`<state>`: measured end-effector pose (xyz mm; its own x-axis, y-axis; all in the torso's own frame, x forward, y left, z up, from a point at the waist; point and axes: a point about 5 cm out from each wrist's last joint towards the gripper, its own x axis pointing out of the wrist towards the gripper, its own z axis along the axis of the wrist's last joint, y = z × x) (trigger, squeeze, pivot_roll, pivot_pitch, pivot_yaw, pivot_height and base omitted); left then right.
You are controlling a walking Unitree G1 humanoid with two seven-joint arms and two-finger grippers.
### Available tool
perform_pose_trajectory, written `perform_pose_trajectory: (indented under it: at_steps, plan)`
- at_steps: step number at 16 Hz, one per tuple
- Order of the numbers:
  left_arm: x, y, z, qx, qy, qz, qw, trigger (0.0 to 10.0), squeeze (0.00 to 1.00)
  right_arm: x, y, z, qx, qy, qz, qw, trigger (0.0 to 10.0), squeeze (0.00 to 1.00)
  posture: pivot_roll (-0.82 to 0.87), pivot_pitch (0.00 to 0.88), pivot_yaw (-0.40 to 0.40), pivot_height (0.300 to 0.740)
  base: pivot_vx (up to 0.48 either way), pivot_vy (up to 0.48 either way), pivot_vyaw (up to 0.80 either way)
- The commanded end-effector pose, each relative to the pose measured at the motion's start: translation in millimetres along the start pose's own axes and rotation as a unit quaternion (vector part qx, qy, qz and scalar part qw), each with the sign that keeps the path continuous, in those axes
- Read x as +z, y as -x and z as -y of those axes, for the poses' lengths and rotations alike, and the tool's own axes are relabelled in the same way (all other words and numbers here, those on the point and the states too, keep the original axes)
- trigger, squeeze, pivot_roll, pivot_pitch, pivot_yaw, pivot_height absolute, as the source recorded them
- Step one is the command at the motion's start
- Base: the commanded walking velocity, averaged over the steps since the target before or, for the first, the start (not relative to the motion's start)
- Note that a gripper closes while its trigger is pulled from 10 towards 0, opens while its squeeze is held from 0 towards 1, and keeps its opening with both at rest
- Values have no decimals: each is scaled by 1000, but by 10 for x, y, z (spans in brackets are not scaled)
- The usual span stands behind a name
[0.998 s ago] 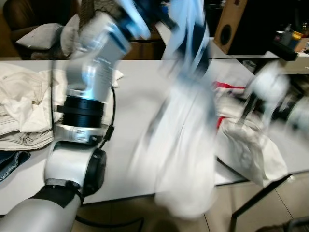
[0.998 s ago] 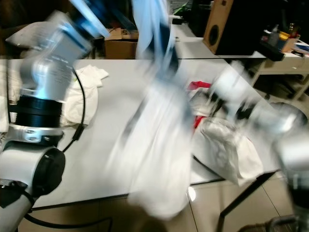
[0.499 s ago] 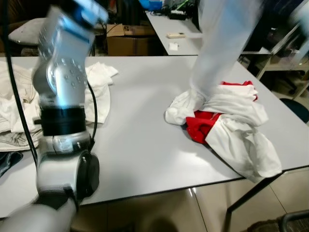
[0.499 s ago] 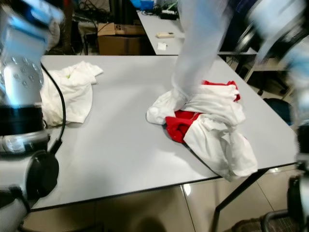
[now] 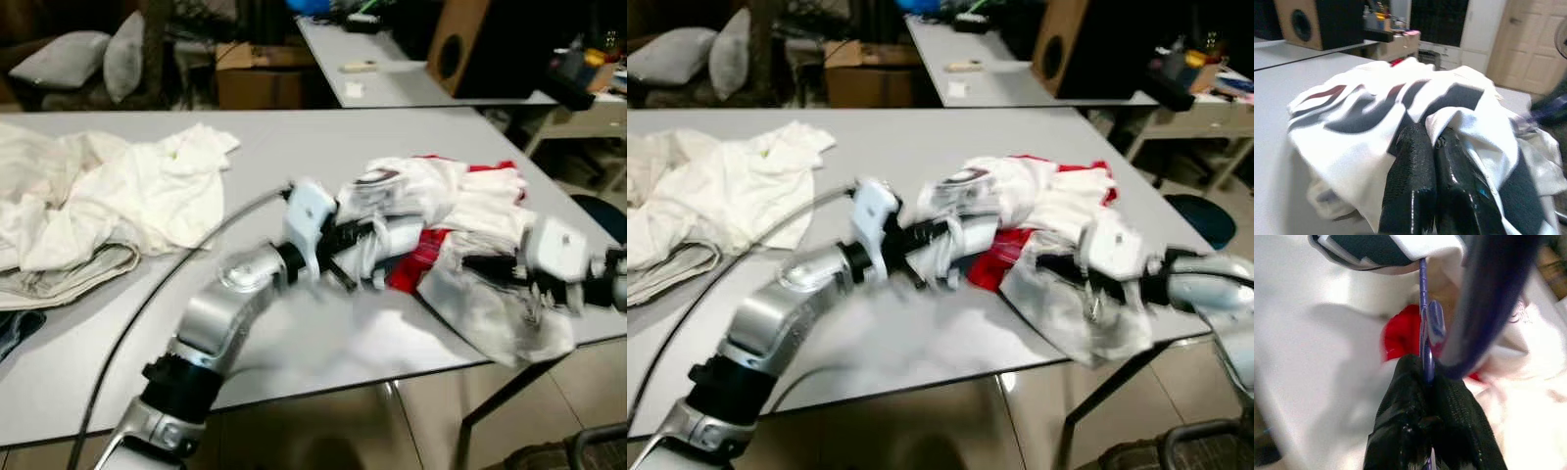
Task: Hang hanger
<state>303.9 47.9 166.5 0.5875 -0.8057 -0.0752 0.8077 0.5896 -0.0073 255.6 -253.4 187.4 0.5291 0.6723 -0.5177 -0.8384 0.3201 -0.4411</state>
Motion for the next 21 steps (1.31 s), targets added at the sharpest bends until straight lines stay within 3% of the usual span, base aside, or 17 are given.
perform_pose_trajectory:
  at_steps: [1,2,4,7,8,14,15,16,21]
  plan:
    - [7,-42,55,-11,-17,-10,1000,10000,0,80,77,-17,25,6,-1,1000,10000,0,-41,0,-33,740,0,0,0]
    - [-73,-54,36,0,-33,-30,999,10000,0,93,158,-69,50,2,-17,999,10000,0,-46,0,-29,740,0,0,0]
    - [-88,-60,-145,77,-38,-35,996,10000,0,155,332,-189,97,-8,-50,994,10000,0,-52,0,-24,740,0,0,0]
    - [47,-7,-546,199,-25,-17,980,10000,0,297,508,-173,95,-15,-55,994,10000,0,-47,0,-16,740,0,0,0]
    - [-1,-3,-598,205,-28,-30,978,10000,0,354,565,-173,93,-13,-50,994,10000,0,-46,0,-15,740,0,0,0]
    - [-489,-118,-432,160,16,-93,983,10000,0,589,826,-233,76,-26,-1,997,10000,0,-59,0,-7,740,0,0,0]
    - [-586,-132,-367,135,32,-106,985,10000,137,631,941,-190,47,-36,17,998,10000,0,-57,0,-7,740,0,0,0]
    - [-641,-126,-361,132,33,-114,984,10000,1000,650,1000,-174,38,-37,16,998,10000,0,-60,0,-5,740,0,0,0]
    - [-615,-81,-455,134,54,-93,985,10000,1000,273,1169,-219,25,-62,-131,989,10000,0,-65,0,-2,740,0,0,0]
